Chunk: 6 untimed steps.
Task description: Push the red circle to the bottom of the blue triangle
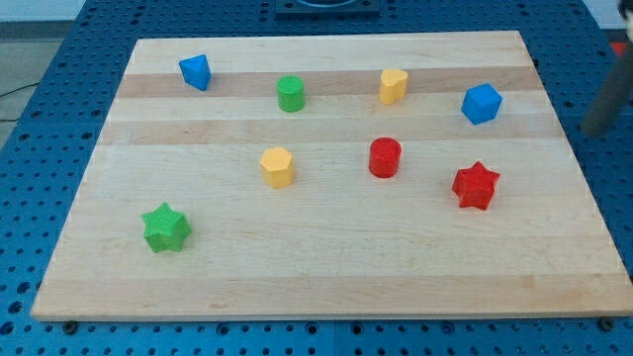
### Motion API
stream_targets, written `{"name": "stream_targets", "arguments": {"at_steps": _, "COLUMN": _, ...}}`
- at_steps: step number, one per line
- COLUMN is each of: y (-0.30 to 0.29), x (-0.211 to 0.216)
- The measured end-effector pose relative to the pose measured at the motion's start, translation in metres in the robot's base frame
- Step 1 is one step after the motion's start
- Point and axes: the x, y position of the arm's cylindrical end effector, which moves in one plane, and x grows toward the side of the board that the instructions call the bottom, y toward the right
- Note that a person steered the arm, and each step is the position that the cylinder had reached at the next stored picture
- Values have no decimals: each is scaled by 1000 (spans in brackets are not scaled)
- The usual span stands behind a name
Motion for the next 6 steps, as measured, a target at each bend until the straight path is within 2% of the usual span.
{"name": "stream_targets", "arguments": {"at_steps": 1, "y": -57, "x": 22}}
{"name": "stream_targets", "arguments": {"at_steps": 2, "y": -119, "x": -11}}
{"name": "stream_targets", "arguments": {"at_steps": 3, "y": -189, "x": 1}}
{"name": "stream_targets", "arguments": {"at_steps": 5, "y": -376, "x": -30}}
{"name": "stream_targets", "arguments": {"at_steps": 6, "y": -439, "x": -32}}
